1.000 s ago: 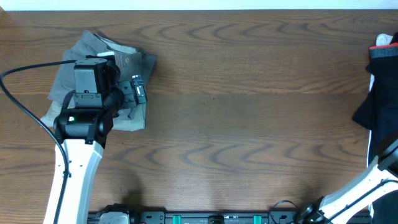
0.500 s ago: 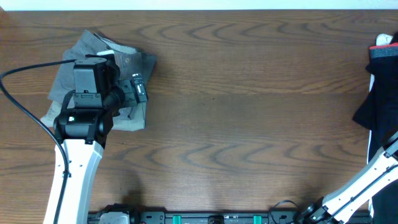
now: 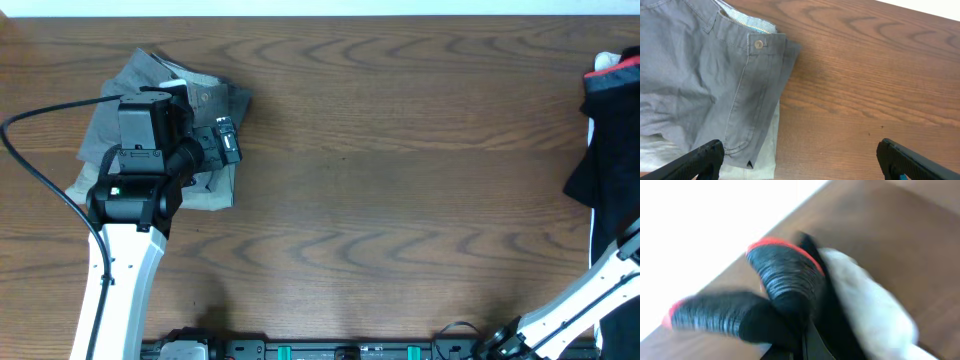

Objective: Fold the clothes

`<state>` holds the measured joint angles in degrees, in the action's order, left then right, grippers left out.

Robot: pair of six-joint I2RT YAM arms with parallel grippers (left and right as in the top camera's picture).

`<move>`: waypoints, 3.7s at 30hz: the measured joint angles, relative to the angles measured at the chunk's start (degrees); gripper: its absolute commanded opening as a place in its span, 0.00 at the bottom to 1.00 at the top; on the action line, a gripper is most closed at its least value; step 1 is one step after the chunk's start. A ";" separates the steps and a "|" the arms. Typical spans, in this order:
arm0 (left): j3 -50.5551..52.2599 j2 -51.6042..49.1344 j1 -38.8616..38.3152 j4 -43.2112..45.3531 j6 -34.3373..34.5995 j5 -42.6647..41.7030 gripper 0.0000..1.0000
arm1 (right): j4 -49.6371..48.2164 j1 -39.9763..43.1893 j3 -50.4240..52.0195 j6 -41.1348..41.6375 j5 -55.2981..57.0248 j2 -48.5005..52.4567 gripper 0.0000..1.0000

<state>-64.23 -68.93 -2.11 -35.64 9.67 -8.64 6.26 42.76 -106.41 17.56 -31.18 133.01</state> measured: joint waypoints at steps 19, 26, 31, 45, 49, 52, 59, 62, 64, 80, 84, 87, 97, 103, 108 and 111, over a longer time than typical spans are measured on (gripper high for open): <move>0.00 0.00 0.00 1.57 0.02 0.74 0.98 | 21.31 -31.41 -0.87 -1.88 -6.32 -26.08 0.01; 0.00 0.00 0.00 1.53 -0.02 3.52 0.98 | 30.62 -50.86 -0.63 -8.61 1.09 -25.40 0.01; 0.00 0.00 0.00 0.92 -0.46 5.07 0.98 | 33.79 -61.44 -0.63 -13.73 2.95 -25.40 0.01; 0.00 0.02 0.00 -0.13 -1.99 5.40 0.98 | 41.05 -68.57 -0.35 -26.43 2.93 -25.40 0.01; 0.00 -0.04 0.00 -0.13 -6.80 -2.19 0.98 | 41.03 -69.37 -0.24 -31.21 -0.11 -25.40 0.01; 0.00 -0.50 0.00 -0.11 -11.98 -9.66 0.98 | 41.11 -69.55 -0.24 -34.01 -3.48 -25.40 0.01; 0.00 -2.23 -0.02 2.60 -21.35 -22.95 0.98 | 41.20 -69.57 -0.24 -39.80 -13.75 -25.38 0.01; 0.00 -2.23 -0.04 3.78 -23.54 -25.79 0.98 | 41.05 -69.57 -0.24 -40.68 -16.02 -25.40 0.02; 0.00 -2.23 -0.04 4.02 -24.68 -26.77 0.98 | 40.37 -69.57 -0.24 -40.81 -16.35 -25.40 0.03; 0.00 -2.23 -0.04 4.04 -26.38 -28.50 0.98 | 30.75 -69.72 -0.24 -36.33 -9.90 -17.57 0.01; 0.00 -2.23 -0.04 2.86 -26.45 -28.50 0.98 | 30.71 -69.75 -0.02 -35.74 -11.08 -13.66 0.01; 0.00 -2.23 -0.04 2.67 -26.45 -28.50 0.98 | 31.65 -69.75 0.20 -35.47 -12.17 -12.55 0.01; 0.00 -2.23 -0.04 2.78 -26.47 -28.50 0.98 | 35.74 -70.47 0.20 -40.92 -22.82 -12.31 0.02; 0.00 -2.23 -0.04 3.08 -26.47 -28.48 0.98 | 17.81 -70.64 0.17 -38.91 -24.24 -8.04 0.06; 0.00 -2.23 -0.04 2.69 -26.45 -28.52 0.98 | 0.20 -70.64 0.09 -27.87 -24.63 0.87 0.80; 0.00 -2.23 -0.04 2.40 -26.45 -28.52 0.99 | -1.99 -70.16 0.17 -21.27 -24.59 4.44 0.99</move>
<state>-64.23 -71.16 -2.15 -33.23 -16.78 -37.17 4.27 -27.40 -106.24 -3.70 -55.77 137.45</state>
